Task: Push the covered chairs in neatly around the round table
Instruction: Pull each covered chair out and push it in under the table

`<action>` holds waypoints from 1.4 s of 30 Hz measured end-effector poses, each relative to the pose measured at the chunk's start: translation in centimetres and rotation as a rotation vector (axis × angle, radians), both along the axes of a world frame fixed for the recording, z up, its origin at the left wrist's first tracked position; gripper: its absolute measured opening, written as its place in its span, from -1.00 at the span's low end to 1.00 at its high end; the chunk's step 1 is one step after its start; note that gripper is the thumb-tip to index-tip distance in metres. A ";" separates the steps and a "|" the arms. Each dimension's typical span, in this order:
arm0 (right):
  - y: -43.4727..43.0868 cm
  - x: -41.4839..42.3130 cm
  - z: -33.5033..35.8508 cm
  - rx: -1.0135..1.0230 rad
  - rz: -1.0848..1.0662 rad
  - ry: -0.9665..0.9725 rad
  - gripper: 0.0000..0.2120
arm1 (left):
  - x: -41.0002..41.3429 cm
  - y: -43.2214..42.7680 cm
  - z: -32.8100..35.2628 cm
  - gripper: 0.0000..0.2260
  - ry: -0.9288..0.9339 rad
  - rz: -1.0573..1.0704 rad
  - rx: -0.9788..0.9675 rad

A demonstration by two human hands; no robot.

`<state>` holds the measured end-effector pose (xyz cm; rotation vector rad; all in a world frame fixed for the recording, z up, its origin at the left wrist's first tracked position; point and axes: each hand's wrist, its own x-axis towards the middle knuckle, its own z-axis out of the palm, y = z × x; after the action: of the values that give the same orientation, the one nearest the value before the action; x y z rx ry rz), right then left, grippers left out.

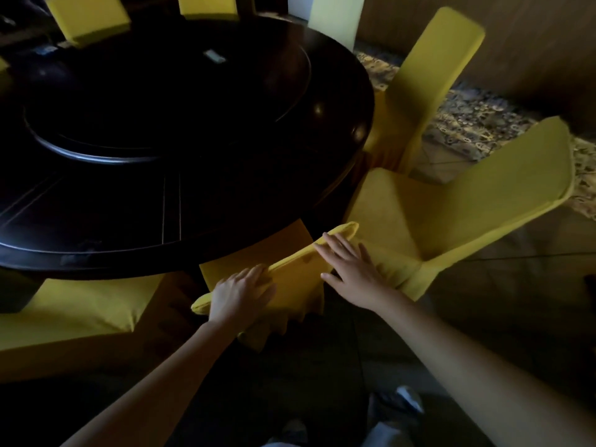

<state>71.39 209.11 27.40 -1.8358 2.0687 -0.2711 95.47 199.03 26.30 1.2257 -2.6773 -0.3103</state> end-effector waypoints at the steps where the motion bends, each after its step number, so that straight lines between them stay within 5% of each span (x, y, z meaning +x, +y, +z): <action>1: 0.6 -0.6 0.1 0.019 -0.004 -0.006 -0.42 | -1.2 0.8 0.1 -0.49 0.000 -0.002 -0.006; 12: 11.2 -16.1 1.5 0.053 -0.219 0.009 -0.38 | -22.3 5.8 3.3 -0.36 -0.142 -0.060 0.226; 22: 22.5 -31.4 2.4 -0.003 -0.507 0.104 -0.31 | -46.0 15.6 6.3 -0.32 -0.007 -0.485 0.088; 32: 31.6 -42.3 2.3 0.010 -0.733 0.188 -0.29 | -57.8 22.2 5.4 -0.29 -0.114 -0.706 0.082; 42: 29.5 -52.9 1.3 0.036 -0.736 0.134 -0.29 | -69.0 20.7 3.8 -0.29 -0.128 -0.719 0.120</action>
<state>18.50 238.57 28.71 -1.0205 2.7500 -0.2932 26.44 219.70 30.13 0.2556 -3.1579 -0.5001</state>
